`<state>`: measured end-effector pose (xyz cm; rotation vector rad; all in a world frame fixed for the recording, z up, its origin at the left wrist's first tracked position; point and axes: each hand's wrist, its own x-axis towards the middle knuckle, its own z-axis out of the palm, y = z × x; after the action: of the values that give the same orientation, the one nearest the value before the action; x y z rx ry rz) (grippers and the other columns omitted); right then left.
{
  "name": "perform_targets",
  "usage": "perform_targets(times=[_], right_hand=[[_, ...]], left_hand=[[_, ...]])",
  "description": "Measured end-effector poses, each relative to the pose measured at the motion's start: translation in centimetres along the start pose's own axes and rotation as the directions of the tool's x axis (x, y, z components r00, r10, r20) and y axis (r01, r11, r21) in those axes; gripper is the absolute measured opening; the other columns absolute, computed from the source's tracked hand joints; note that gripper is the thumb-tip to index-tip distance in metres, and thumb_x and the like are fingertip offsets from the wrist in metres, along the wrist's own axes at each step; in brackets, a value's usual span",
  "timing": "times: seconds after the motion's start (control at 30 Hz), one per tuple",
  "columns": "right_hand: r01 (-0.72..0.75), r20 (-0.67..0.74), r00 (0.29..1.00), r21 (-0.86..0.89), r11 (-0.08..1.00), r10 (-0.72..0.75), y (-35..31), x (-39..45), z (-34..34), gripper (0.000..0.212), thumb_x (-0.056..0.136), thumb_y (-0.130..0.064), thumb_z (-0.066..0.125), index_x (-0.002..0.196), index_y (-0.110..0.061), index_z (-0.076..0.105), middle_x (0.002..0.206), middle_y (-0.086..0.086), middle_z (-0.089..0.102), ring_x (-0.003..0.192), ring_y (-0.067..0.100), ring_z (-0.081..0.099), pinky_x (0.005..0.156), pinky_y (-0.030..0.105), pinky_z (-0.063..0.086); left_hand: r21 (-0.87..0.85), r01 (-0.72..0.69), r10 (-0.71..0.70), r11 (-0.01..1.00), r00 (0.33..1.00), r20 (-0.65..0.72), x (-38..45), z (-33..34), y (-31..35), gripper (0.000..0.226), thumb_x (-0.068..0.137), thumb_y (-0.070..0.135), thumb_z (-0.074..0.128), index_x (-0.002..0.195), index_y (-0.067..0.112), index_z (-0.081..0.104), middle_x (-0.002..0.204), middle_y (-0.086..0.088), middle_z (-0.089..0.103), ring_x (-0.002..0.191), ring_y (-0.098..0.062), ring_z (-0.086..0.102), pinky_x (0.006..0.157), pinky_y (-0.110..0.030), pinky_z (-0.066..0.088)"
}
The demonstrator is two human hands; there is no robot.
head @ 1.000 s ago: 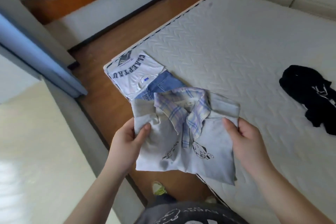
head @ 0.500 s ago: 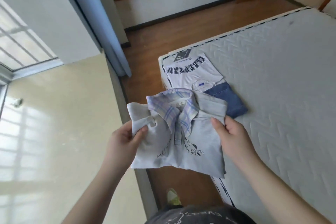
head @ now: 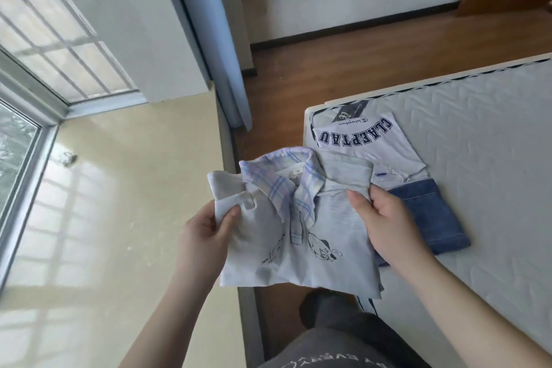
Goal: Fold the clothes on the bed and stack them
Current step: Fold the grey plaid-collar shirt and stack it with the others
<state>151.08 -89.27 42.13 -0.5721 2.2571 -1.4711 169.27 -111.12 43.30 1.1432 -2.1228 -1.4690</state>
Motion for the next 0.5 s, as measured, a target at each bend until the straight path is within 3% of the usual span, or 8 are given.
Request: perform_targets(times=[0.1,0.23,0.3,0.37,0.43,0.5], right_hand=[[0.005,0.064,0.998,-0.005,1.0,-0.005,0.5,4.7,0.3,0.034,0.096,-0.044,0.054,0.091,-0.011,0.063,0.088,0.026,0.064,0.077,0.041,0.058,0.062,0.032,0.039],[-0.027,0.128,0.992,0.043,0.999,0.022,-0.3,10.7,0.6,0.033,0.094,-0.048,0.052,0.092,-0.017,0.064,0.092,0.027,0.064,0.087,0.045,0.058,0.064,0.033,0.039],[-0.022,0.16,0.987,0.041,0.999,0.016,-1.0,13.7,1.0,0.034,0.093,-0.049,0.051,0.091,-0.018,0.064,0.089,0.026,0.064,0.078,0.042,0.059,0.063,0.033,0.038],[-0.016,0.176,0.984,0.028,0.999,0.011,-1.7,16.5,1.7,0.032,0.094,-0.046,0.052,0.088,-0.016,0.062,0.083,0.026,0.061,0.061,0.027,0.052,0.06,0.031,0.035],[-0.008,0.197,0.98,0.004,1.0,0.007,-2.5,19.3,2.6,0.026,0.097,-0.042,0.052,0.087,-0.02,0.062,0.075,0.021,0.061,0.061,0.015,0.048,0.057,0.03,0.033],[0.0,0.215,0.977,0.004,1.0,-0.001,-3.2,22.0,3.6,0.021,0.098,-0.039,0.053,0.087,-0.024,0.063,0.069,0.014,0.06,0.06,0.013,0.048,0.055,0.029,0.033]], left_hand=[[0.0,0.048,-0.048,0.999,0.998,-0.031,3.8,0.9,0.4,0.038,0.073,0.059,0.055,0.085,0.025,0.066,0.079,-0.007,0.068,0.076,-0.027,0.063,0.063,-0.041,0.048],[0.049,0.076,-0.073,0.996,0.996,-0.051,8.6,1.6,2.4,0.035,0.073,0.057,0.057,0.084,0.025,0.066,0.073,-0.006,0.065,0.063,-0.017,0.058,0.061,-0.035,0.043],[0.077,0.069,-0.066,0.995,0.997,-0.033,11.1,1.8,3.4,0.026,0.078,0.049,0.06,0.084,0.025,0.066,0.073,-0.006,0.066,0.063,-0.018,0.058,0.06,-0.033,0.042],[0.117,0.055,-0.053,0.992,0.998,-0.012,13.4,1.9,4.2,0.024,0.08,0.045,0.06,0.083,0.022,0.064,0.071,-0.008,0.064,0.064,-0.021,0.057,0.059,-0.032,0.039],[0.12,0.062,-0.06,0.991,0.998,-0.022,15.5,1.8,4.9,0.027,0.079,0.046,0.059,0.082,0.02,0.064,0.071,-0.009,0.063,0.065,-0.023,0.058,0.059,-0.032,0.039],[0.098,0.074,-0.071,0.992,0.997,-0.032,17.7,1.6,5.4,0.025,0.079,0.044,0.06,0.082,0.02,0.065,0.073,-0.009,0.064,0.068,-0.024,0.059,0.061,-0.032,0.041]])
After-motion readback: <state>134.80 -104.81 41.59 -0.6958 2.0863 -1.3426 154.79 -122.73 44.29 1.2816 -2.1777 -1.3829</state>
